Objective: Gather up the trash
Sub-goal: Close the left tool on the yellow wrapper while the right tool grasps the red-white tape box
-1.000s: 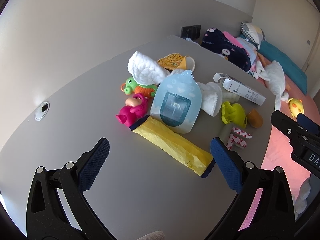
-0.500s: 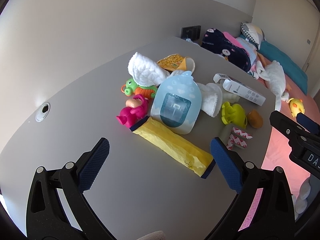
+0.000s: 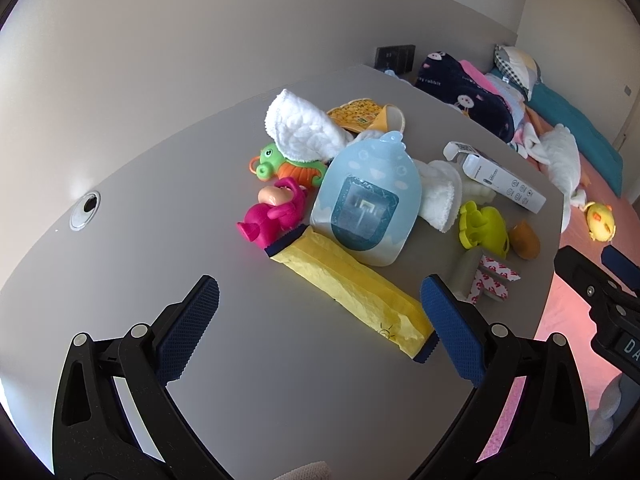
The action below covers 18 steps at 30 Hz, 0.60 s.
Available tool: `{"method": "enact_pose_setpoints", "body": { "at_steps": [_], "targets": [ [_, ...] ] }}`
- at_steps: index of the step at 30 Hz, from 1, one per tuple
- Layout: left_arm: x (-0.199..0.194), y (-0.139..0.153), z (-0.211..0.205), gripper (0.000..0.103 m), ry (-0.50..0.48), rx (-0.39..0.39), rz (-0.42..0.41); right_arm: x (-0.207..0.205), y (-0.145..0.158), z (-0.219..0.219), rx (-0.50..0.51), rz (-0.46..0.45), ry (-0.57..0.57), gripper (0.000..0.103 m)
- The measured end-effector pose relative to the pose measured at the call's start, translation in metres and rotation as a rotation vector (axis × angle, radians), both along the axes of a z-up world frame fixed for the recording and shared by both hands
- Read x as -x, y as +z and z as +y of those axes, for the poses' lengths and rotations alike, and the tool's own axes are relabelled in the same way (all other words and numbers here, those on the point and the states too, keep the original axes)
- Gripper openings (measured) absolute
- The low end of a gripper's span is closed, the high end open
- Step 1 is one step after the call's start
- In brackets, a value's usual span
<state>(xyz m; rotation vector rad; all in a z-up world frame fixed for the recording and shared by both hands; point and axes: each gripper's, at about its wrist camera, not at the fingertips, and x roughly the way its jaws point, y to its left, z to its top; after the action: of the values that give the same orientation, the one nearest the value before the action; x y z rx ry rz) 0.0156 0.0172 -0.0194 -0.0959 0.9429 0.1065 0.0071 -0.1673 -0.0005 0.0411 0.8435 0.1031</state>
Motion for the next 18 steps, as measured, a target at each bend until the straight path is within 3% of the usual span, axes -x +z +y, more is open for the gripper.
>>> {"method": "enact_pose_setpoints", "body": {
  "at_steps": [14,18],
  "targets": [
    [-0.034,-0.044,-0.005,0.098,-0.002,-0.017,0.098,-0.009,-0.024,0.002,-0.023,0.072,0.053,0.1],
    [-0.038,-0.053,0.0,0.097,0.009,0.011,0.123,-0.013,-0.025,0.003,-0.022,0.078,0.055,0.1]
  ]
}}
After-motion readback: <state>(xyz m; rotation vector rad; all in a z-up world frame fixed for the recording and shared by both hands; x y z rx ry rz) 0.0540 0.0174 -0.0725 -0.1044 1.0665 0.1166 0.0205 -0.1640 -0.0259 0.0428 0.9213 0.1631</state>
